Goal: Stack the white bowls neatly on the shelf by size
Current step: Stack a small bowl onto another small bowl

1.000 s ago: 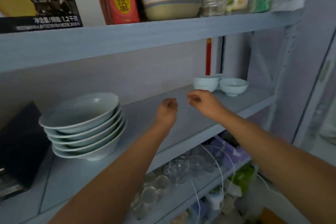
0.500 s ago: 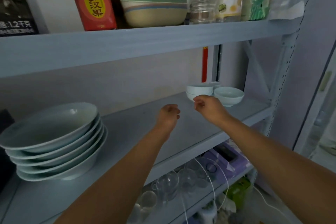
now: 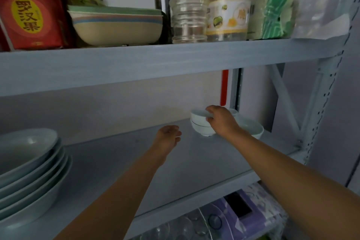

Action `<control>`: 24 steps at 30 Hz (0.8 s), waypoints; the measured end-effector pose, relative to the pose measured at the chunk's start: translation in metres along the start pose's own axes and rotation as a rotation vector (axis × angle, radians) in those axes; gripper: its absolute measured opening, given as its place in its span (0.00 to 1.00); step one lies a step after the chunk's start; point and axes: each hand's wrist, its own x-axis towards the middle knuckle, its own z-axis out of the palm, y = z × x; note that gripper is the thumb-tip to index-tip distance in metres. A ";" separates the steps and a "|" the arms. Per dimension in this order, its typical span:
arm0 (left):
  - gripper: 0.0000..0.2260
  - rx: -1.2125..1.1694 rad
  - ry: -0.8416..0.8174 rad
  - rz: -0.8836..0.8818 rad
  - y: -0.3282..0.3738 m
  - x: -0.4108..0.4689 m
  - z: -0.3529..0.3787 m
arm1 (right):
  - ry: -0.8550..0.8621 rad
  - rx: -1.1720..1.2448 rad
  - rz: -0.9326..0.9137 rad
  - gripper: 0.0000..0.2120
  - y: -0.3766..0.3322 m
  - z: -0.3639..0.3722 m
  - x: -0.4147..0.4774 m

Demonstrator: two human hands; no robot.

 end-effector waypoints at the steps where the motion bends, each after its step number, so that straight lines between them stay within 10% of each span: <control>1: 0.07 0.003 0.006 -0.006 -0.001 0.002 0.000 | 0.023 -0.009 0.009 0.19 0.006 0.001 0.005; 17: 0.09 0.055 0.023 -0.013 0.010 0.005 -0.006 | -0.089 0.030 0.119 0.15 0.022 0.023 0.027; 24: 0.08 0.032 0.005 -0.025 0.007 -0.007 -0.029 | 0.135 0.125 0.168 0.11 0.017 0.038 0.011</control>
